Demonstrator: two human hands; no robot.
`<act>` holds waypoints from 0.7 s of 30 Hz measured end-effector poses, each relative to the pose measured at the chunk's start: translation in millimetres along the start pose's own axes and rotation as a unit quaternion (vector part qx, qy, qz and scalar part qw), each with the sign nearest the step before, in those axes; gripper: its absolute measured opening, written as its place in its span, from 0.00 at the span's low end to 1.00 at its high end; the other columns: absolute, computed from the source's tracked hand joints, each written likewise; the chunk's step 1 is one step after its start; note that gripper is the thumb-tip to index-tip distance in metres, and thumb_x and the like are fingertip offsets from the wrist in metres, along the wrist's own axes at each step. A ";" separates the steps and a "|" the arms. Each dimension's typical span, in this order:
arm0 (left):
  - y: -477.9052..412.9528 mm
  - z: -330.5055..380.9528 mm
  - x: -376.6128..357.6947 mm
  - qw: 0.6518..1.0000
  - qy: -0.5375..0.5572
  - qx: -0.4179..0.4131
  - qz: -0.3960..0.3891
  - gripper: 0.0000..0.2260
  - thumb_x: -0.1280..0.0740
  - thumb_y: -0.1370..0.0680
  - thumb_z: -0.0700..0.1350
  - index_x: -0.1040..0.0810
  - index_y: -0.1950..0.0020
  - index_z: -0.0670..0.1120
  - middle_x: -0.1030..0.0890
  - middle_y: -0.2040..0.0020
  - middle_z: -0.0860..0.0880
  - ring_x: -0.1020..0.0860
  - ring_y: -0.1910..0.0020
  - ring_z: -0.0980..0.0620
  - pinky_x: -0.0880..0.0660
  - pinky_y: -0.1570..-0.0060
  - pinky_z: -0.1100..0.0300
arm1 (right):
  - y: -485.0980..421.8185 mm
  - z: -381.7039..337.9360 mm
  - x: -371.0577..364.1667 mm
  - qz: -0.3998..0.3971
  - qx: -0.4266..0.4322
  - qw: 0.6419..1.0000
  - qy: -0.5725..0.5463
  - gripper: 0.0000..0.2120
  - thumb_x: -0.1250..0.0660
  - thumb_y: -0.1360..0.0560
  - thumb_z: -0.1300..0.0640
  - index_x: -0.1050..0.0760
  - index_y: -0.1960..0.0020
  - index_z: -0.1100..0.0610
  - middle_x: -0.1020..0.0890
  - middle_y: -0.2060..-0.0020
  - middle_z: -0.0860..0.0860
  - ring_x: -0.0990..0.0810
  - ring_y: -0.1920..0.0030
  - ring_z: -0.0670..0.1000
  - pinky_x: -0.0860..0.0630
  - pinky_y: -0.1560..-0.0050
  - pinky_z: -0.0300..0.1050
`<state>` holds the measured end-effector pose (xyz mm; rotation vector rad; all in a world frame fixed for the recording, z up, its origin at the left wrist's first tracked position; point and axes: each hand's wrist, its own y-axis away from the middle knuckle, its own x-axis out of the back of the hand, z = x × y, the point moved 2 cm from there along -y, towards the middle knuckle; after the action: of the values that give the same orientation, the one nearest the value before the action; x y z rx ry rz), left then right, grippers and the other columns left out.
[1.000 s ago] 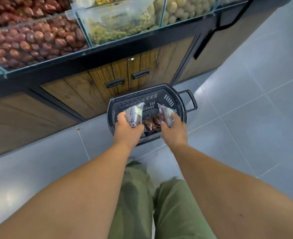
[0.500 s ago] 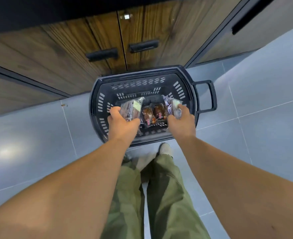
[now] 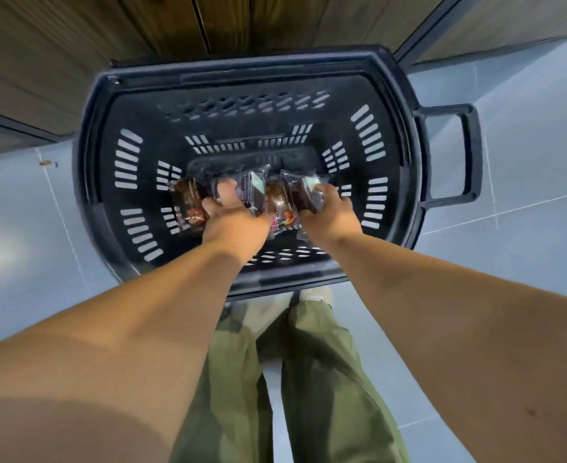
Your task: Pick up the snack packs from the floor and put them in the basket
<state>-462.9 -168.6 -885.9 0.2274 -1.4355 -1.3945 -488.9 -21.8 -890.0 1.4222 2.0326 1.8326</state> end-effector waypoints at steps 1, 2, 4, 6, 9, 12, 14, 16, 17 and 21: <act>-9.9 -0.5 -8.4 1.000 -0.007 -0.004 0.000 0.26 0.35 0.24 0.49 0.47 0.33 0.52 0.40 0.37 0.42 0.27 0.59 0.47 0.29 0.63 0.55 | -9.7 1.7 -5.9 -0.002 -0.001 1.000 0.004 0.28 0.39 0.23 0.54 0.44 0.25 0.47 0.36 0.32 0.55 0.24 0.47 0.57 0.24 0.48 0.48; -19.5 -0.5 -16.1 1.000 -0.023 -0.001 0.002 0.25 0.35 0.24 0.50 0.46 0.33 0.51 0.39 0.36 0.42 0.25 0.52 0.43 0.26 0.56 0.52 | -18.4 3.6 -11.6 -0.002 -0.003 1.000 0.006 0.28 0.38 0.23 0.54 0.44 0.25 0.47 0.36 0.31 0.55 0.25 0.43 0.58 0.25 0.44 0.50; -35.9 -0.9 -29.3 0.993 -0.117 0.019 0.013 0.28 0.38 0.23 0.56 0.44 0.29 0.45 0.40 0.32 0.40 0.33 0.36 0.39 0.31 0.40 0.48 | -33.9 7.6 -23.0 0.001 -0.001 1.000 0.007 0.28 0.37 0.23 0.54 0.43 0.26 0.48 0.36 0.32 0.55 0.26 0.38 0.59 0.28 0.39 0.52; -46.3 -3.8 -38.5 0.980 -0.196 0.037 0.016 0.32 0.43 0.22 0.60 0.44 0.27 0.40 0.42 0.28 0.38 0.43 0.30 0.39 0.40 0.33 0.48 | -47.2 12.6 -34.2 -0.001 0.004 1.000 0.011 0.28 0.38 0.23 0.53 0.44 0.26 0.49 0.37 0.32 0.56 0.27 0.38 0.60 0.29 0.38 0.53; -57.9 -10.6 -48.9 0.982 -0.189 0.028 0.010 0.30 0.44 0.21 0.60 0.43 0.28 0.40 0.41 0.28 0.39 0.44 0.29 0.40 0.42 0.32 0.48 | -61.5 17.2 -46.2 -0.009 0.008 1.000 0.028 0.29 0.38 0.22 0.51 0.47 0.25 0.49 0.38 0.31 0.55 0.29 0.35 0.59 0.30 0.37 0.54; -63.6 -17.9 -55.4 0.985 -0.170 0.007 -0.039 0.25 0.44 0.20 0.56 0.43 0.28 0.44 0.40 0.27 0.41 0.42 0.29 0.39 0.40 0.33 0.47 | -67.1 18.5 -52.8 -0.044 0.005 0.997 0.069 0.32 0.38 0.22 0.48 0.51 0.23 0.48 0.42 0.27 0.54 0.38 0.28 0.60 0.38 0.29 0.57; -65.8 -21.1 -54.7 0.979 -0.176 0.003 -0.100 0.24 0.42 0.20 0.51 0.43 0.27 0.46 0.39 0.27 0.41 0.41 0.28 0.39 0.37 0.32 0.45 | -65.8 17.6 -53.8 -0.078 -0.002 0.990 0.114 0.35 0.39 0.21 0.49 0.57 0.22 0.47 0.47 0.23 0.52 0.47 0.24 0.60 0.45 0.26 0.58; -66.9 -22.3 -50.4 0.973 -0.181 0.003 -0.142 0.25 0.41 0.22 0.44 0.43 0.25 0.48 0.36 0.28 0.42 0.41 0.28 0.38 0.35 0.33 0.45 | -64.5 15.1 -50.9 -0.098 -0.006 0.986 0.134 0.34 0.41 0.20 0.52 0.58 0.22 0.47 0.51 0.22 0.51 0.51 0.23 0.60 0.48 0.25 0.58; -67.3 -22.3 -47.2 0.970 -0.188 0.001 -0.151 0.25 0.41 0.22 0.43 0.42 0.26 0.49 0.35 0.28 0.42 0.40 0.28 0.39 0.34 0.33 0.46 | -64.3 13.4 -49.3 -0.105 -0.003 0.985 0.139 0.33 0.42 0.20 0.53 0.56 0.22 0.48 0.51 0.22 0.52 0.51 0.23 0.60 0.48 0.25 0.57; -62.7 -16.1 -30.2 0.972 -0.209 -0.015 -0.110 0.19 0.39 0.22 0.45 0.34 0.31 0.48 0.33 0.31 0.41 0.33 0.33 0.38 0.29 0.36 0.46 | -57.0 1.1 -36.9 -0.099 0.012 0.981 0.165 0.26 0.44 0.20 0.56 0.45 0.24 0.53 0.42 0.25 0.58 0.38 0.28 0.62 0.36 0.30 0.53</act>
<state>-470.4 -174.6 -956.7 0.0761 -1.7723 -1.7158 -499.8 -37.2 -955.2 0.9267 2.2503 2.0717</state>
